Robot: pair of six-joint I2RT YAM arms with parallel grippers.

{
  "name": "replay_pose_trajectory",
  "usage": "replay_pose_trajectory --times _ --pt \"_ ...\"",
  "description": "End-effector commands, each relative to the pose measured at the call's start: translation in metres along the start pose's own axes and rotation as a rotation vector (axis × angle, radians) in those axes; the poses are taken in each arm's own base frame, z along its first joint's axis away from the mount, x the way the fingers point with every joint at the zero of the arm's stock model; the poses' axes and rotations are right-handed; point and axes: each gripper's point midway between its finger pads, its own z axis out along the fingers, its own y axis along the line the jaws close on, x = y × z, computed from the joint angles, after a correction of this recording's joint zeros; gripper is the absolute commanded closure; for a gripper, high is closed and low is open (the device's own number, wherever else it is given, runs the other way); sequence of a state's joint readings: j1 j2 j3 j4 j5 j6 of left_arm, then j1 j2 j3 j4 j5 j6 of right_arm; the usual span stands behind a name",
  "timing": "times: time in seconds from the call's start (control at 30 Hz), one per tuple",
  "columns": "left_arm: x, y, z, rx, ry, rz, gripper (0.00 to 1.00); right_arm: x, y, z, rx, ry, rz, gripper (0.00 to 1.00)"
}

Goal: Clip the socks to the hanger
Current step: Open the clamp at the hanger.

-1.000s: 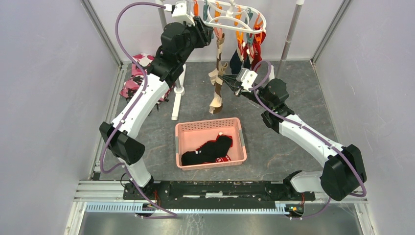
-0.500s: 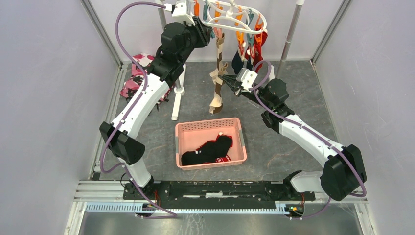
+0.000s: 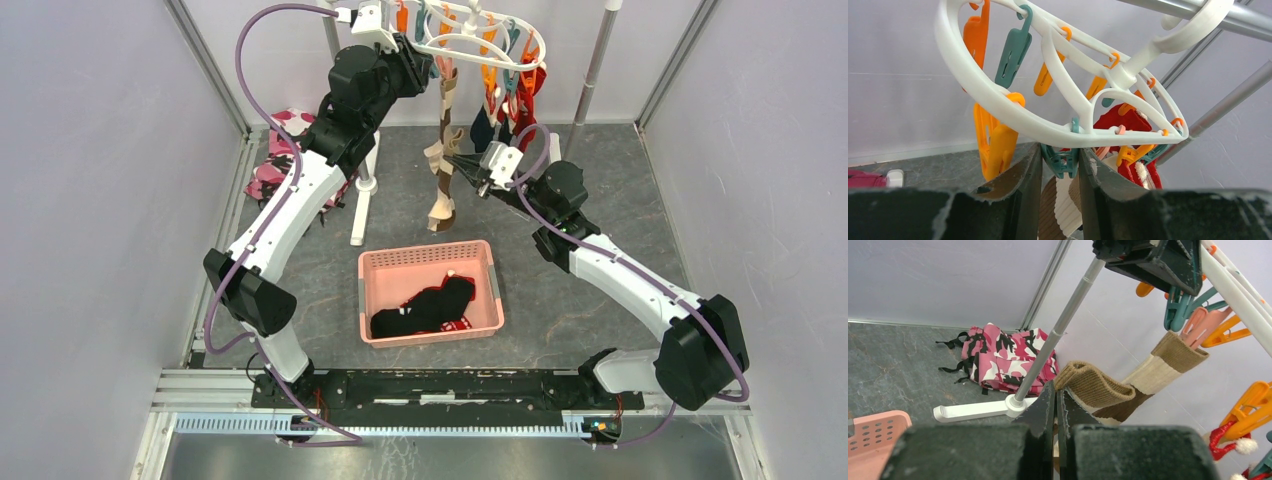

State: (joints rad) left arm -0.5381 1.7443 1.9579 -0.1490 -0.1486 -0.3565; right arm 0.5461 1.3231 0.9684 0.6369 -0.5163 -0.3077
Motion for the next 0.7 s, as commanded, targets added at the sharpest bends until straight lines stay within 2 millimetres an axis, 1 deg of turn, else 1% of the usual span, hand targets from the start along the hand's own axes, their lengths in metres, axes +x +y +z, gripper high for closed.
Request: replay_pose_trajectory --times 0.0,0.13,0.27,0.37,0.5,0.67 --pt "-0.036 -0.005 -0.010 0.005 -0.080 0.011 0.90 -0.027 -0.007 0.014 0.000 -0.054 -0.064 1.00" --pt "-0.035 -0.004 -0.012 0.000 -0.068 0.009 0.97 -0.029 -0.008 0.026 -0.013 -0.055 -0.078 1.00" --pt "-0.037 -0.003 -0.015 -0.009 -0.066 0.008 0.98 -0.027 -0.013 0.040 -0.025 -0.044 -0.095 1.00" --pt "-0.039 -0.001 -0.018 -0.019 -0.066 0.013 0.98 -0.021 -0.019 0.053 -0.037 -0.019 -0.117 1.00" --pt "-0.040 0.002 -0.022 -0.037 -0.063 0.028 0.98 -0.014 -0.022 0.062 -0.049 -0.004 -0.150 1.00" --pt "-0.044 0.006 -0.025 -0.054 -0.069 0.049 0.98 0.007 -0.029 0.075 -0.056 0.068 -0.181 1.00"
